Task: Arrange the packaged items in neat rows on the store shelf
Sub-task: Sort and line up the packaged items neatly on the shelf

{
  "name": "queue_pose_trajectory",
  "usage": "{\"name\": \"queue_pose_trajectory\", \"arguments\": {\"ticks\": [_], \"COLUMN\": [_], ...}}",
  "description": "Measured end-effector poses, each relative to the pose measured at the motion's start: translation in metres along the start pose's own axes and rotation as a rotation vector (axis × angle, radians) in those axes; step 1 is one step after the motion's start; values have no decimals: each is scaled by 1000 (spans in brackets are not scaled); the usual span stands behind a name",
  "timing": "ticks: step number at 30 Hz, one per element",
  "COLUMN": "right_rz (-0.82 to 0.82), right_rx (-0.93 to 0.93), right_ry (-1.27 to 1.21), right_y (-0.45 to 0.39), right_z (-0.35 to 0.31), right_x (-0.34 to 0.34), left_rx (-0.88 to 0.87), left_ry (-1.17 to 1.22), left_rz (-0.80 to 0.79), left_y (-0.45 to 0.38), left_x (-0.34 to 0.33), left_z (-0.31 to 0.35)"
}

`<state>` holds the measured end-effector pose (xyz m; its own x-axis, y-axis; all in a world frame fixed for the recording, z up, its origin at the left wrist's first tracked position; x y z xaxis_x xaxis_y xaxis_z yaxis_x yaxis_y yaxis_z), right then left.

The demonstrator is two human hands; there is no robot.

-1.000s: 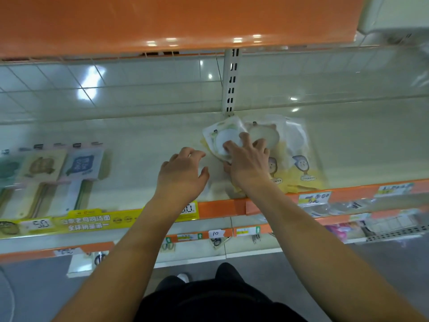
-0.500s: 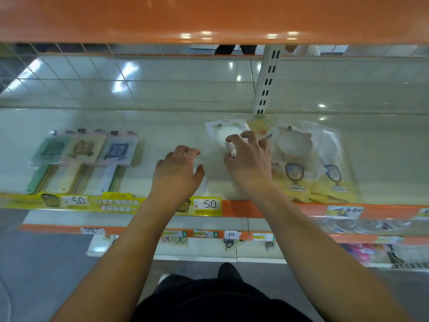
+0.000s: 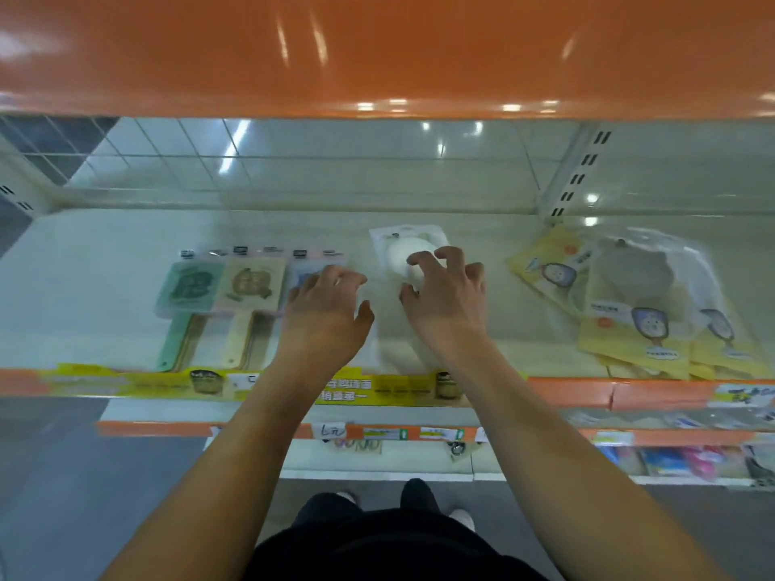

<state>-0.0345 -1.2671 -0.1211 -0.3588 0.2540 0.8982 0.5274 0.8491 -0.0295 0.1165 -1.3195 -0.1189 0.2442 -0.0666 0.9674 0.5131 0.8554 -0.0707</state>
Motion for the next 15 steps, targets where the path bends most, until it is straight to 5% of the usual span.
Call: {"name": "queue_pose_trajectory", "arguments": {"ticks": [15], "right_rz": [41], "right_rx": [-191], "right_ry": [103], "right_y": [5], "right_z": [-40], "right_x": [-51], "left_rx": [-141], "left_ry": [46], "left_rz": [-95], "left_y": [-10], "left_x": [9], "left_z": [-62]}}
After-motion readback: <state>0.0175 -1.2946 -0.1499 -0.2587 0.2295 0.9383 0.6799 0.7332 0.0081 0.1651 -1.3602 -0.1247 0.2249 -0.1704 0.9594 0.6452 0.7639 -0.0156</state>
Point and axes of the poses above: each hand's wrist, its own y-axis away from the middle knuckle, its own x-axis out of the back of the hand, z = x × y, the point moved 1 cm from there along -y, towards the middle knuckle, and after that the axes turned 2 degrees about -y, right-handed, at the moved point
